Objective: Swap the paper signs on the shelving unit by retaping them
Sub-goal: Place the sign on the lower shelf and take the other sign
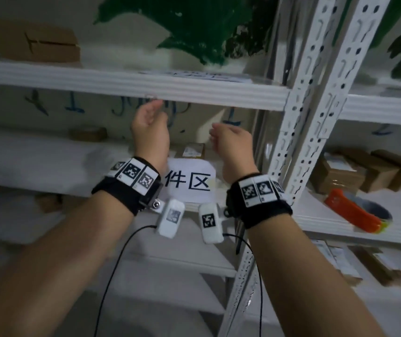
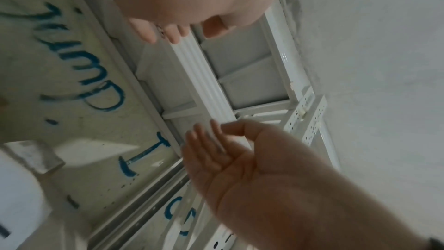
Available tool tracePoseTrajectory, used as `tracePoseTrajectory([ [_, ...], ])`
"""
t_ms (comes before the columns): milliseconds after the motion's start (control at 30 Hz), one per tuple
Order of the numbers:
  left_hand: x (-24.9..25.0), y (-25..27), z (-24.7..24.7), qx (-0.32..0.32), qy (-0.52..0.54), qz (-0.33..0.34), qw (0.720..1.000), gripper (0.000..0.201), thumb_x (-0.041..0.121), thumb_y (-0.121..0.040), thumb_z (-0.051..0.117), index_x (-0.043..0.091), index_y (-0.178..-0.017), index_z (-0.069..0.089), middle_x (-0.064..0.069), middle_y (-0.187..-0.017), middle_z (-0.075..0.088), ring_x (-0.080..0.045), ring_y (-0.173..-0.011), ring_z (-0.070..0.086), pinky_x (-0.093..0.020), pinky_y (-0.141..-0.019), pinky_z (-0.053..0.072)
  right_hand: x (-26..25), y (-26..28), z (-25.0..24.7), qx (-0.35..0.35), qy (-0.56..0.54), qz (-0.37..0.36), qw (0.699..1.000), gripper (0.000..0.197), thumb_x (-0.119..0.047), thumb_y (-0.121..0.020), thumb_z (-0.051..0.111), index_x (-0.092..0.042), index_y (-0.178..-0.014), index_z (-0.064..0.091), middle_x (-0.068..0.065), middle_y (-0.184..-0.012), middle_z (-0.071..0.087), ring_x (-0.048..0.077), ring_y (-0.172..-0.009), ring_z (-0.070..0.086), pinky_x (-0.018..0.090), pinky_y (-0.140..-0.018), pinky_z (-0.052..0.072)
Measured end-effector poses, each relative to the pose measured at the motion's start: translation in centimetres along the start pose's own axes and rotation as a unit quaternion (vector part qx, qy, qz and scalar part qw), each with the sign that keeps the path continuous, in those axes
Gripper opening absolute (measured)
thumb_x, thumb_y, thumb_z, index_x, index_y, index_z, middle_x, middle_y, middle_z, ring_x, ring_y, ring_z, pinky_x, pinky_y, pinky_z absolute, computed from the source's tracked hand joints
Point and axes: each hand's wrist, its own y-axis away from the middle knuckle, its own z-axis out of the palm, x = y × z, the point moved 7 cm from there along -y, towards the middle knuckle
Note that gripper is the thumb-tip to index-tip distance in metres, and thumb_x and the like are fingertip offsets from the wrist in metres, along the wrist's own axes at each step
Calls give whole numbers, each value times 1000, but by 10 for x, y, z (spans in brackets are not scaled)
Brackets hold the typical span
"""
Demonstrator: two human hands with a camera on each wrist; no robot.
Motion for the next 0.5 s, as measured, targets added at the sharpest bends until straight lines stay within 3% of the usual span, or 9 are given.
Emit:
tracePoseTrajectory([
  [33,-10,5,-7,6,-11,-22,1000,35,2,-101,53,18,-128,68,5,-126,68,-7,-111,65,-16,-89,53,16,1,-5,2,-3,27,1000,38,-21,-86,63,12,-104,67,5,-82,51,17,-75,44,32,-67,40],
  [100,-30,15,-19,8,-32,-58,998,39,-3,-101,51,16,-129,69,10,-116,67,4,-95,63,-4,-71,50,39,6,-14,12,14,75,997,13,-18,-91,61,-10,-87,71,5,-79,58,17,-71,50,28,-64,42],
  [133,-40,18,-24,11,-37,-74,997,40,-5,-100,51,14,-130,69,13,-112,66,8,-90,61,-1,-67,48,53,5,-16,21,21,101,994,9,-17,-91,61,-16,-85,68,2,-77,58,16,-67,50,26,-61,42],
  [167,-51,19,-28,14,-39,-90,995,40,-5,-100,51,13,-131,69,13,-111,66,9,-92,61,-2,-70,49,68,4,-18,30,22,131,991,4,-17,-89,61,-17,-89,65,0,-76,57,16,-64,48,25,-57,40],
  [233,-74,21,-35,19,-43,-133,990,41,-2,-100,53,14,-135,67,8,-119,64,-1,-103,61,-14,-84,49,96,0,-20,36,21,194,980,24,-21,-83,62,-17,-107,60,1,-85,54,17,-65,46,26,-55,38],
  [333,-110,16,-41,15,-66,-200,977,40,6,-102,54,12,-140,62,2,-126,59,-16,-117,57,-27,-91,42,128,-5,-23,47,30,244,968,37,-23,-85,64,-14,-120,55,8,-105,52,22,-78,50,31,-62,43],
  [367,-121,11,-44,16,-75,-215,974,39,7,-101,55,11,-139,62,-1,-129,60,-20,-122,57,-29,-93,42,136,-8,-25,47,29,257,965,28,-20,-88,63,-10,-113,57,9,-102,53,21,-76,50,30,-61,43],
  [433,-145,-2,-48,13,-97,-238,966,37,11,-99,57,12,-136,61,-3,-143,58,-25,-131,55,-31,-97,41,154,-23,-28,49,20,260,964,9,-15,-92,60,-11,-85,56,6,-80,51,14,-60,45,27,-56,39],
  [500,-163,-11,-52,3,-125,-257,958,42,21,-92,59,16,-134,60,-4,-145,58,-26,-134,53,-38,-106,42,166,-30,-33,66,14,274,959,19,-15,-90,60,-16,-73,51,1,-68,44,12,-54,40,26,-53,37],
])
